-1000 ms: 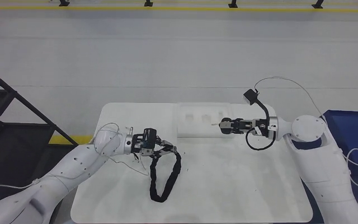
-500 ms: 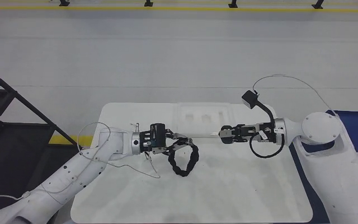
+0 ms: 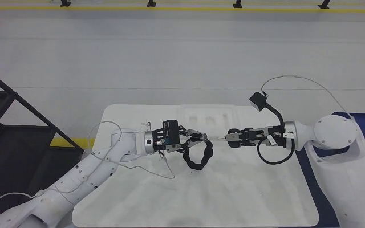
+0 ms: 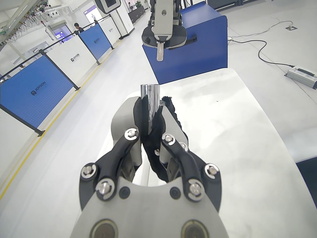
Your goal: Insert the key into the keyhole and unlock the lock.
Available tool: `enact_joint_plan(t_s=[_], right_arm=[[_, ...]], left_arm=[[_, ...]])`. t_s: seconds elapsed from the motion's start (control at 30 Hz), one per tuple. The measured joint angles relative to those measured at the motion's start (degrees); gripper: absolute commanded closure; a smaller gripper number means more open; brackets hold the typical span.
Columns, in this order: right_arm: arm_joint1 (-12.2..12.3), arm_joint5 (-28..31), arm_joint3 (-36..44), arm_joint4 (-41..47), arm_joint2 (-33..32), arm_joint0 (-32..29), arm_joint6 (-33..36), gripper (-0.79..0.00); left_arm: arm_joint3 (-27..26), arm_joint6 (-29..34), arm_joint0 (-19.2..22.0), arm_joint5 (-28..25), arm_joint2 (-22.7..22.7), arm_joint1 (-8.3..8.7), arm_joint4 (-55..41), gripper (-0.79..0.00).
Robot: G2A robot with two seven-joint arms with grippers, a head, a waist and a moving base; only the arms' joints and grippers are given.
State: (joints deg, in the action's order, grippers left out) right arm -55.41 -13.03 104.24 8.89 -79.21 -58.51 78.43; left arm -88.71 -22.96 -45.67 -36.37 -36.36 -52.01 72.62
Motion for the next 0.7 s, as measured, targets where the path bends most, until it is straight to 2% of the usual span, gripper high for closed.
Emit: enact_joint_plan(t_s=[0.4,0.5,0.7], right_arm=[[0.0,-0.1,0.3,-0.3,0.1,-0.5,-1.0,0.0],[0.3,-1.6,2.6,-1.9,0.3,-1.2,-1.8,0.0],[1.1,-7.8,11.3,-7.8,1.3,-0.6,0.2,0.0]], left_arm=[[-0.1,0.1,-0.1,0.1,0.0,0.0,-0.1,0.0],[-0.4,-0.4,-1.2,0.6,-0.2,-0.25,-0.2,0.0],[0.5,-5.4,-1.0,2.7,0.9,-1.67,5.7,0.0]])
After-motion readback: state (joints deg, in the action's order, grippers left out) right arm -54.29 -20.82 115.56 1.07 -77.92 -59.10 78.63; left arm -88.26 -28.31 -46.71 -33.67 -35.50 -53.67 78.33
